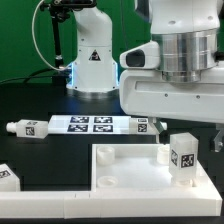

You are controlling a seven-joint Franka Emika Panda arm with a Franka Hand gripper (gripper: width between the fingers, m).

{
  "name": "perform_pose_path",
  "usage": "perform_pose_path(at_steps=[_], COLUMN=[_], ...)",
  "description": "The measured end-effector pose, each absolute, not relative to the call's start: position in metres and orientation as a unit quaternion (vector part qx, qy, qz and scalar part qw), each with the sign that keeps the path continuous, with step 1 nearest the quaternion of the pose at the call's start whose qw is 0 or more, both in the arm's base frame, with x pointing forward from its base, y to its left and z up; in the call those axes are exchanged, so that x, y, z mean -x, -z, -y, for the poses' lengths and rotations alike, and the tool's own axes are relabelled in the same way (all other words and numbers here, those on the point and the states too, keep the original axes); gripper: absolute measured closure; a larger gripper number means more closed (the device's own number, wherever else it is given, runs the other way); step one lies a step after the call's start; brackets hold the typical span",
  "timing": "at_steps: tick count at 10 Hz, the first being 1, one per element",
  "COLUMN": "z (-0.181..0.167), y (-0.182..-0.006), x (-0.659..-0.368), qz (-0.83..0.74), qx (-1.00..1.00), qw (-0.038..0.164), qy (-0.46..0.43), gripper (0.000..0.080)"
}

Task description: Assemble one leg

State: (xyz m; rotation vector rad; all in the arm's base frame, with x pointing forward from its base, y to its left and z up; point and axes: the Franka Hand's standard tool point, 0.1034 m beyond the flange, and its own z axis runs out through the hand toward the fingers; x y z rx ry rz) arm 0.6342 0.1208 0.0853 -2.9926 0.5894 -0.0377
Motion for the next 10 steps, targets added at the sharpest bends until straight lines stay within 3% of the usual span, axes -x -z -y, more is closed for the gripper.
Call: perform_pose_path(at_steps=[1,3,5,7,10], z=[-0.1189,-0.1151,-0.1154,-0.1128,-0.112], y=[-0.0864,-0.0856,-0.0853,-0.0849,-0.0832], x=[-0.6381,-0.6412,-0.641,-0.6411,-0.639], qz=[-0.102,-0.106,-0.119,-0.189,-0.371], qx=[0.994,0.993,0.992,0.981,0.928], qw=[0.042,0.044,0.044,0.044,0.04], qy=[0.019,0.021,0.02,0.017,0.008], gripper=[0.015,0.0192,0.0465,0.0506,0.0506])
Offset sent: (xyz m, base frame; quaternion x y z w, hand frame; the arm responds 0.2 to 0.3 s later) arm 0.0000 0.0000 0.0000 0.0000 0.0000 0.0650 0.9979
